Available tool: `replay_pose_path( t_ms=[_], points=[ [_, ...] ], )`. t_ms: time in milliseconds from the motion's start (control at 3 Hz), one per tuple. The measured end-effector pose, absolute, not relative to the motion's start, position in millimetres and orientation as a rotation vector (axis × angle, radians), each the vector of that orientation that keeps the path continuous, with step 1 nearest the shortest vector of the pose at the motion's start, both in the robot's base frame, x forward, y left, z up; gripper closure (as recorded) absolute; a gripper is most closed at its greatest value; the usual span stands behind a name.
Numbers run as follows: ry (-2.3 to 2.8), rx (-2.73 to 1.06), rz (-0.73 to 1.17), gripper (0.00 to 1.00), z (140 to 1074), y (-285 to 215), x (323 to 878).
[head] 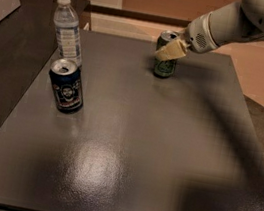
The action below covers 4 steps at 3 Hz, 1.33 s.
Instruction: Knock green can over
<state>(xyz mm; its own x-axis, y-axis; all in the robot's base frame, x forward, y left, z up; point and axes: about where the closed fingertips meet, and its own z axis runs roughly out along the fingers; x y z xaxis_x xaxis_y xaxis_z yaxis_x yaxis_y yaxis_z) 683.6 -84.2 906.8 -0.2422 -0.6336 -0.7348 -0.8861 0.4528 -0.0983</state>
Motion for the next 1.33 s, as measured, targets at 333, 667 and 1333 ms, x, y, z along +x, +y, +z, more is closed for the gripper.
replay_pose_path(
  t_ms=[333, 667, 1333],
  points=[
    [2.019, -1.354, 0.378, 1.00, 916.8, -97.4, 671.6],
    [2.074, -1.504, 0.294, 1.00, 921.6, -113.7, 654.8],
    [2.096, -1.893, 0.177, 1.00, 907.1, -130.3, 616.3]
  ],
)
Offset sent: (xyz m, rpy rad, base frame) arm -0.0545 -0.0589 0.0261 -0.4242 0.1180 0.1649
